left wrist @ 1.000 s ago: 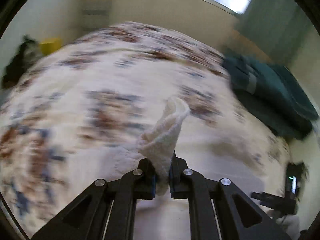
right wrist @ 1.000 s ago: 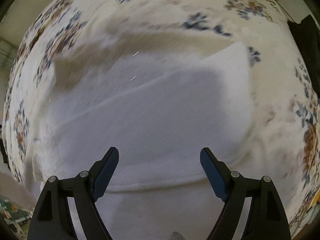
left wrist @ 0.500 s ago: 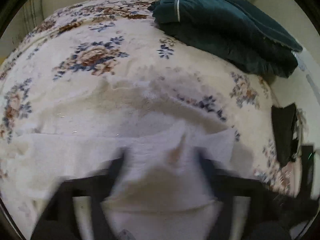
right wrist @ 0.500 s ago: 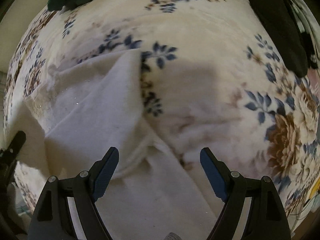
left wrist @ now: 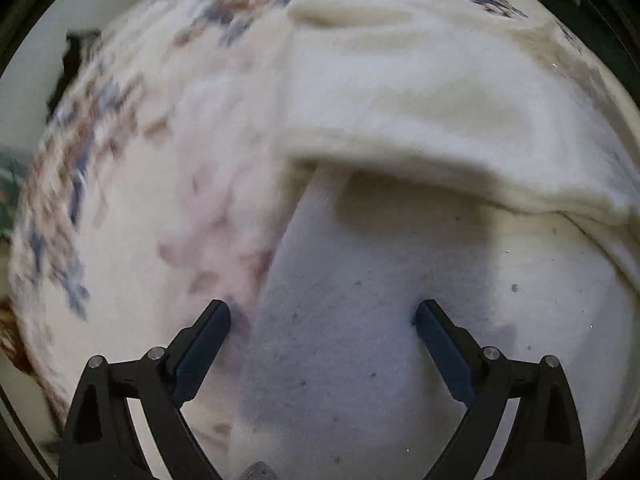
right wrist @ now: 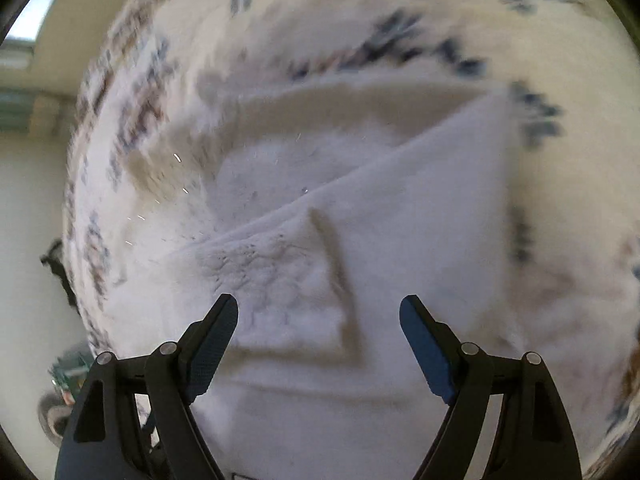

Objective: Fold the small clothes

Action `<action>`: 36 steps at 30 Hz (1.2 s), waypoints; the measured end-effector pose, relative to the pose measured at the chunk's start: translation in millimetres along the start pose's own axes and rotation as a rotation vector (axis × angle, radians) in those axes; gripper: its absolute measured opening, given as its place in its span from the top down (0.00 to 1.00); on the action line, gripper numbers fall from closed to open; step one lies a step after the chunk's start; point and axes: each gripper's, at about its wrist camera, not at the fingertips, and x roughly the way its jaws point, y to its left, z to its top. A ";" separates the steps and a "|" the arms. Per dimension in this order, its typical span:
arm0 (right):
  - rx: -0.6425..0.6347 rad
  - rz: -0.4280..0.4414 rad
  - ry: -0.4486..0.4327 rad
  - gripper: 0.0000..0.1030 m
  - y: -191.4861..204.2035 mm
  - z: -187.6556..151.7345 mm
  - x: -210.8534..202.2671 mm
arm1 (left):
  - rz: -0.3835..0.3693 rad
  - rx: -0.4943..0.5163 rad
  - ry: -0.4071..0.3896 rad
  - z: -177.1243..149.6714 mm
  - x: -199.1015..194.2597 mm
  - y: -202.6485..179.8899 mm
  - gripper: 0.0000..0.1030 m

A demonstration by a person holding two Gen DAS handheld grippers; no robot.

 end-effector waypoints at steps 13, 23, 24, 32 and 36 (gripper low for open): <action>-0.087 -0.247 -0.154 0.92 4.3 -5.6 -45.9 | -0.073 -0.046 0.101 22.5 28.8 7.2 0.00; -0.025 -0.283 -0.094 0.58 -15.9 16.0 -34.0 | -0.079 -0.122 -0.045 66.3 -33.1 41.1 0.00; -0.008 -0.272 -0.121 0.51 -15.8 14.8 -40.6 | -0.092 -0.126 -0.057 75.7 -34.7 43.2 0.00; 0.073 -0.215 -0.034 0.55 -33.3 17.3 -21.8 | -0.159 -0.039 -0.014 142.0 18.8 19.9 0.12; 0.018 -0.286 -0.092 0.92 -28.5 16.6 -17.3 | -0.165 -0.006 -0.017 152.1 30.8 15.7 0.12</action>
